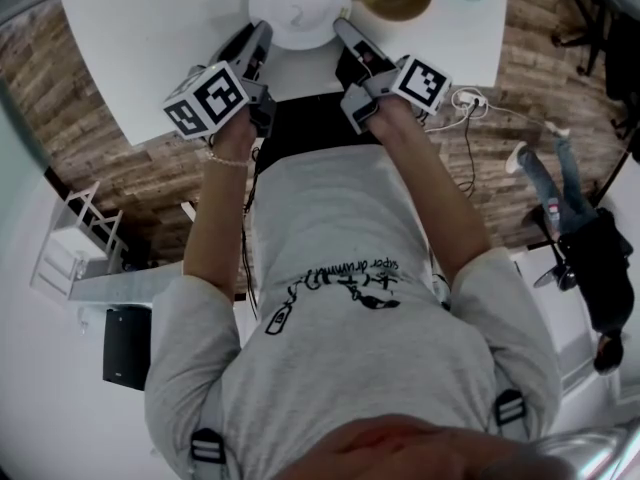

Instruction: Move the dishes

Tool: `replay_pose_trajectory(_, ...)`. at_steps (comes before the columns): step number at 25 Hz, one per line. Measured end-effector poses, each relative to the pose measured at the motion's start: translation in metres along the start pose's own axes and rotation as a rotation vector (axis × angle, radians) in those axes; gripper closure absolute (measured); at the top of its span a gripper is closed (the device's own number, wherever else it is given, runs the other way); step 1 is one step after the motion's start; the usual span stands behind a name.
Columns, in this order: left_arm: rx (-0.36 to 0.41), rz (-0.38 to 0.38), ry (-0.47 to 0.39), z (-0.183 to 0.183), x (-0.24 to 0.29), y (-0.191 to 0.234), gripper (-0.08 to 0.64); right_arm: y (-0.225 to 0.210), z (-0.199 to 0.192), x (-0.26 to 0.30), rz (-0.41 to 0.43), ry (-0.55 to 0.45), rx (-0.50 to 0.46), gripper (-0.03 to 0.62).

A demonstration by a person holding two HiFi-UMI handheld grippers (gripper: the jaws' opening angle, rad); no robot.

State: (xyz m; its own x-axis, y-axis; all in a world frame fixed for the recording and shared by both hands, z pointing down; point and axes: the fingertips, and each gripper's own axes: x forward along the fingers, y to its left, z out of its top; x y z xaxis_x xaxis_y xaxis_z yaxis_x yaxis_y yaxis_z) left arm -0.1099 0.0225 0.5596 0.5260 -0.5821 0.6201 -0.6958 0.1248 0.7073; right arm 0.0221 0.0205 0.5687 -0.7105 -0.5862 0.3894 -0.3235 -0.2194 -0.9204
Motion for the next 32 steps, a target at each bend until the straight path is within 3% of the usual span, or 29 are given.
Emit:
replay_pose_trajectory(10,0.014,0.026,0.015,0.001,0.003,0.001,0.491,0.007,0.002,0.003,-0.02,0.024,-0.091,0.549)
replay_pose_trajectory(15,0.013,0.035,0.022,0.0,0.003,0.004,0.491,0.003,-0.001,0.002,-0.065,0.026,-0.066,0.543)
replay_pose_trajectory(24,0.037,0.045,0.039,0.002,0.002,0.006,0.491,0.013,-0.003,0.007,-0.082,0.037,-0.077,0.419)
replay_pose_trajectory(32,0.061,0.066,0.054,0.0,-0.001,0.009,0.485,0.019,0.004,0.006,-0.097,0.026,-0.099,0.351)
